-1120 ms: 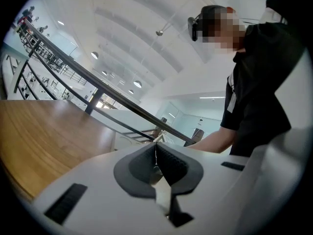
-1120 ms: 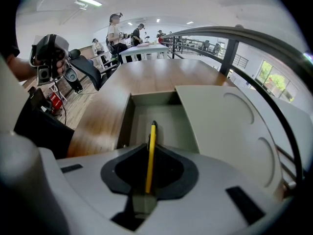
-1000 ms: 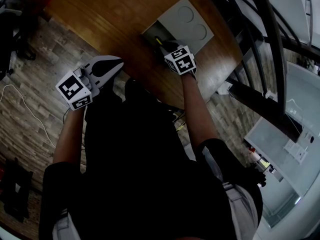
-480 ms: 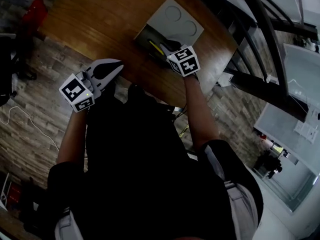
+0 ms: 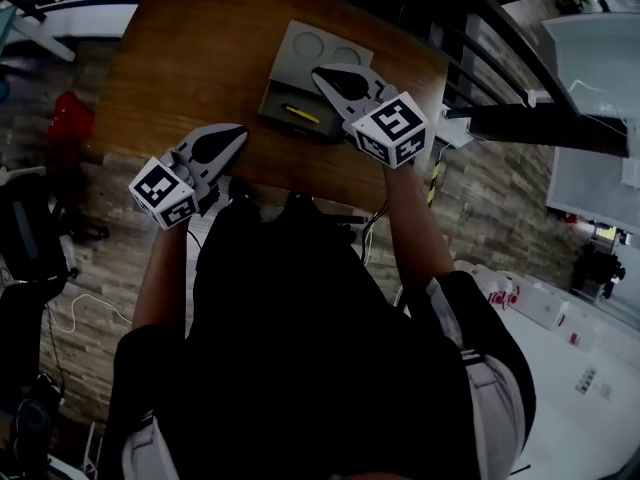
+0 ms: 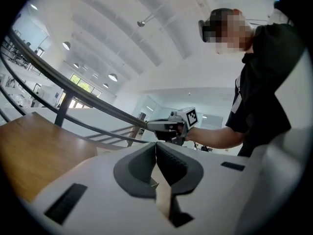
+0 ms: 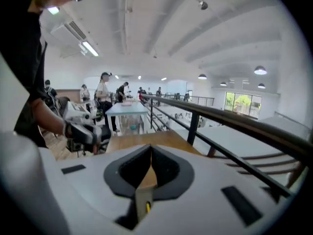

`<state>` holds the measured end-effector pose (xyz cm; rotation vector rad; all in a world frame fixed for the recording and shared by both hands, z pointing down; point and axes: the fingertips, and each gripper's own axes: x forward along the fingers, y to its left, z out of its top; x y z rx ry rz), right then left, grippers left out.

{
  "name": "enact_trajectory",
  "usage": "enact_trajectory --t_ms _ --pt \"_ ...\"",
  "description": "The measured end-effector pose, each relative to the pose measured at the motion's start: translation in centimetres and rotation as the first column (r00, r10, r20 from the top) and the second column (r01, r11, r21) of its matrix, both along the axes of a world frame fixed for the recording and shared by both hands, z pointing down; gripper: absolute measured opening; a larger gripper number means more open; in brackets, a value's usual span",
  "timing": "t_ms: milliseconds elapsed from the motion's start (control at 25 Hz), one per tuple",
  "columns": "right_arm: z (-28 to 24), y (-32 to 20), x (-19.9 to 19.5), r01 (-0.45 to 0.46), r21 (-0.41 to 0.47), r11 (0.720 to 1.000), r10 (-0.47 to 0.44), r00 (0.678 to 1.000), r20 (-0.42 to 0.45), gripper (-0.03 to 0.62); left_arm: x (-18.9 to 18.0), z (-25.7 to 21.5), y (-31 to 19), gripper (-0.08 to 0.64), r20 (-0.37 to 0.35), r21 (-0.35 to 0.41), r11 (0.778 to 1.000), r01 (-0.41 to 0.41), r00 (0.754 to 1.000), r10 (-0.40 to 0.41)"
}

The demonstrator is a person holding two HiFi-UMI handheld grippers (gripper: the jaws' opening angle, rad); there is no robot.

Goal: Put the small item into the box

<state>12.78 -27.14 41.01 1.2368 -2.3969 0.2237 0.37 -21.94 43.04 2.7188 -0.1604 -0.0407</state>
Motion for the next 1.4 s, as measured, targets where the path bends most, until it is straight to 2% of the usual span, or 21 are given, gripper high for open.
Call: enact_trajectory --t_ms 160,360,480,600,680,760,840,1000,1200,1400 --pt "-7.5 2.4 -0.3 -0.018 0.156 0.988 -0.009 0.986 0.168 0.012 0.2 -3.0 -1.0 0.015 -0.029 0.028 0.998 -0.059 0.998 0.060" --pt "-13.4 7.1 1.1 -0.070 0.277 0.958 -0.009 0.961 0.275 0.012 0.4 -6.9 -0.6 0.015 -0.060 0.095 0.991 -0.095 0.993 0.101" --pt "-14.2 10.5 2.1 -0.066 0.295 0.953 -0.014 0.965 0.263 0.012 0.8 -8.4 0.3 0.015 -0.050 0.127 0.986 -0.105 0.992 0.112" --pt "-13.6 15.1 2.2 -0.001 0.291 0.957 -0.075 0.965 0.251 0.011 1.2 -9.4 2.4 0.015 -0.059 0.130 0.986 -0.105 0.992 0.113" --pt "-13.3 18.1 2.3 0.039 0.290 0.956 -0.120 0.957 0.266 0.011 1.7 -10.0 4.0 0.015 -0.065 0.136 0.984 -0.114 0.990 0.124" --pt "-13.1 20.8 2.8 0.038 0.299 0.953 -0.133 0.943 0.305 0.011 2.5 -10.1 6.0 0.015 -0.062 0.145 0.980 -0.133 0.988 0.144" --pt "-13.1 23.1 4.0 -0.010 0.321 0.947 -0.108 0.932 0.347 0.011 3.3 -9.7 8.4 0.015 -0.057 0.148 0.977 -0.153 0.985 0.163" --pt "-12.7 26.5 8.0 -0.205 0.333 0.921 0.055 0.912 0.407 0.011 4.8 -8.1 13.0 0.015 -0.036 0.119 0.978 -0.174 0.983 0.179" --pt "-11.8 31.7 8.8 -0.216 0.316 0.924 0.064 0.902 0.427 0.011 6.9 -7.5 19.1 0.015 -0.026 0.096 0.972 -0.212 0.976 0.216" --pt "-9.6 36.9 9.2 -0.274 0.280 0.920 0.111 0.868 0.484 0.011 7.7 -7.0 25.2 0.015 -0.010 0.095 0.973 -0.210 0.977 0.212"
